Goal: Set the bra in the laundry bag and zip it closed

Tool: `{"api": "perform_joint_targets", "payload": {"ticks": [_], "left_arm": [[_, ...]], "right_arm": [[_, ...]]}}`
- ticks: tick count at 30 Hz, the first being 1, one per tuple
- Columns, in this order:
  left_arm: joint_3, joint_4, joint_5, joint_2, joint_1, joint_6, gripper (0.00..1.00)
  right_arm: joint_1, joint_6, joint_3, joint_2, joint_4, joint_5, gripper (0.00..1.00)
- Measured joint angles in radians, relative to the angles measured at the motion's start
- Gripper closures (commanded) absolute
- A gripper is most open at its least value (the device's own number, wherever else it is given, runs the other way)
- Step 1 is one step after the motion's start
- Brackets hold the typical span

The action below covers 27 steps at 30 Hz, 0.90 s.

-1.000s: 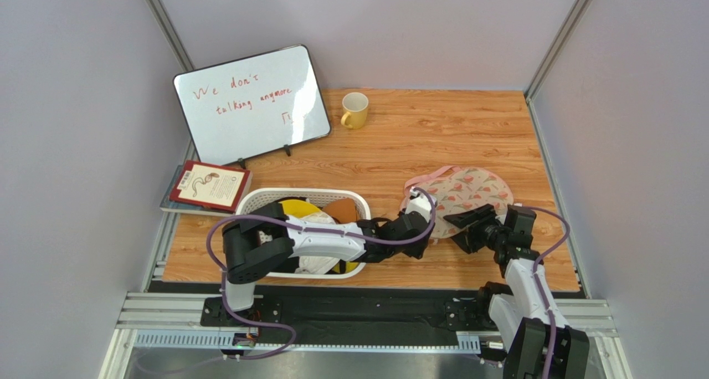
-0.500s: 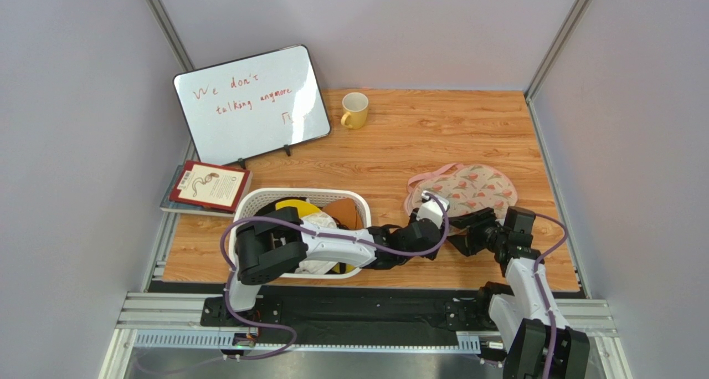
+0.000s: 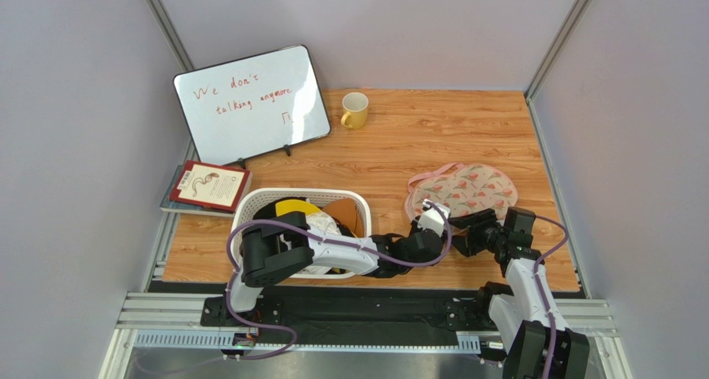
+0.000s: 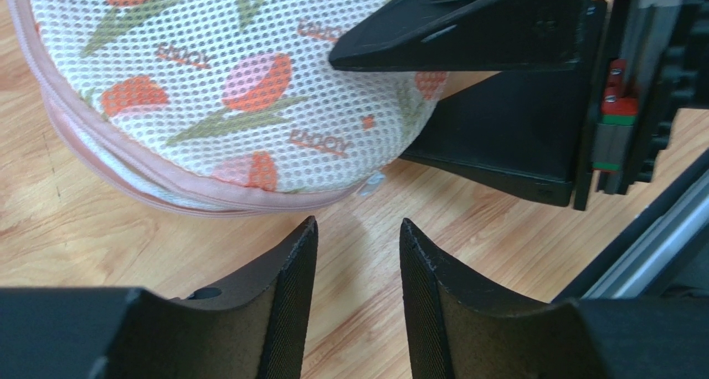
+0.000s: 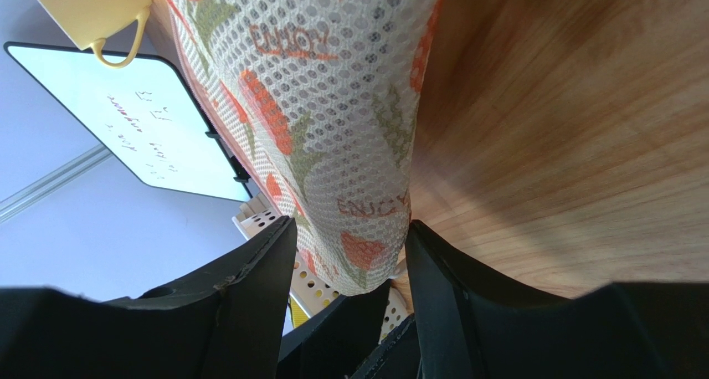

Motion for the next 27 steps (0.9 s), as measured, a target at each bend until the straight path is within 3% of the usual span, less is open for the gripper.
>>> {"api": "perform_joint_targets", "payload": {"ticks": [5, 6, 7, 8, 15, 20, 27], "left_arm": [[-0.002, -0.059, -0.002, -0.01, 0.006, -0.043, 0.32], [-0.002, -0.08, 0.002, -0.017, 0.009, -0.07, 0.23], [-0.002, -0.097, 0.005, -0.025, 0.01, -0.093, 0.02], [-0.003, -0.119, 0.006, -0.04, 0.014, -0.13, 0.0], [-0.073, -0.163, 0.08, -0.16, 0.079, -0.312, 0.03], [-0.072, -0.172, 0.203, -0.154, 0.186, -0.395, 0.07], [-0.056, -0.177, 0.291, -0.124, 0.202, -0.461, 0.15]], "right_arm": [[0.0, -0.023, 0.003, -0.002, -0.029, 0.029, 0.44], [0.0, -0.027, 0.003, -0.003, -0.033, 0.033, 0.44], [0.0, -0.031, 0.004, -0.005, -0.038, 0.035, 0.44], [0.0, -0.034, 0.006, -0.005, -0.042, 0.037, 0.44], [0.0, -0.051, 0.021, -0.005, -0.052, 0.043, 0.44], [0.0, -0.052, 0.024, -0.004, -0.053, 0.043, 0.43], [0.0, -0.052, 0.03, 0.006, -0.052, 0.043, 0.43]]}}
